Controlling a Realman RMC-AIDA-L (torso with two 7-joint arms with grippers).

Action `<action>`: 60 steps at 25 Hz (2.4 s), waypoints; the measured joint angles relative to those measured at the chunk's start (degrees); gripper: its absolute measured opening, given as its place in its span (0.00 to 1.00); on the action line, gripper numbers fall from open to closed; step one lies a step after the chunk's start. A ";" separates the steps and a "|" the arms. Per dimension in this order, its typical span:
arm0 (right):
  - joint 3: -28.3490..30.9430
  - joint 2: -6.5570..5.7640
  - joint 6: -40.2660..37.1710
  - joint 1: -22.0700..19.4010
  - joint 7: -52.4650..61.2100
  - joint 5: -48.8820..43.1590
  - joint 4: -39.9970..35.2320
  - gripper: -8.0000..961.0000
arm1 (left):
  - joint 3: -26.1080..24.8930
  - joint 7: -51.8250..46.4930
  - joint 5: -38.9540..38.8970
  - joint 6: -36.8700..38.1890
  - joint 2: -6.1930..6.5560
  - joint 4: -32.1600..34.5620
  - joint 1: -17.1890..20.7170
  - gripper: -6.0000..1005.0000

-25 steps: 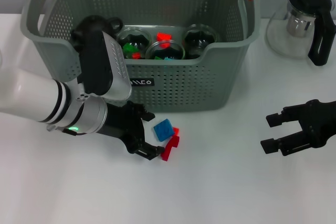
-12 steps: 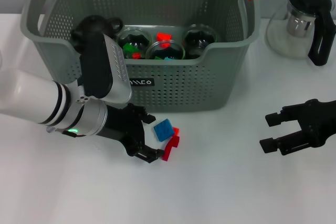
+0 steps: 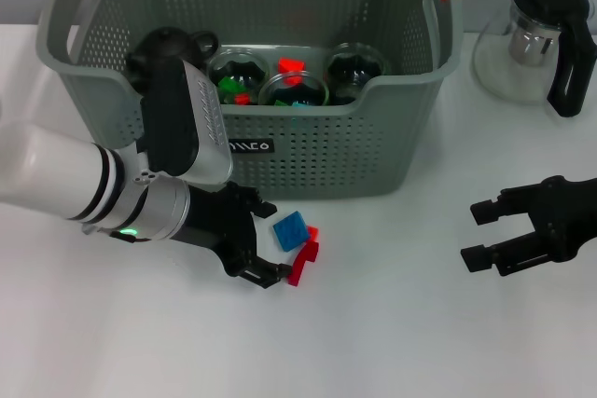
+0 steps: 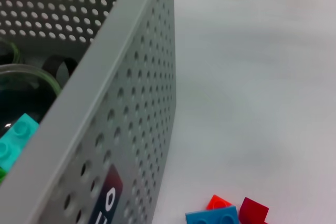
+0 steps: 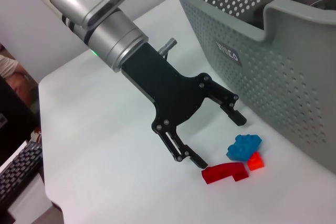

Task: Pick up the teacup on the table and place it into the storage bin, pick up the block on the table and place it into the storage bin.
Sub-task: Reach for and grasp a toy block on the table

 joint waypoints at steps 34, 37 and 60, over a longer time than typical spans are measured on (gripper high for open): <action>0.00 0.09 0.15 0.09 -0.21 0.12 0.01 0.96 | 3.40 0.08 -3.01 -0.22 -0.17 0.43 -0.62 0.88; 0.00 0.09 0.15 0.09 -0.21 0.12 0.00 0.96 | 3.66 0.08 -3.12 -0.32 -0.18 0.53 -0.68 0.88; 0.00 0.44 0.15 -0.18 -0.29 0.12 0.00 0.96 | 3.23 1.52 -1.29 -3.02 -0.17 -0.03 0.44 0.85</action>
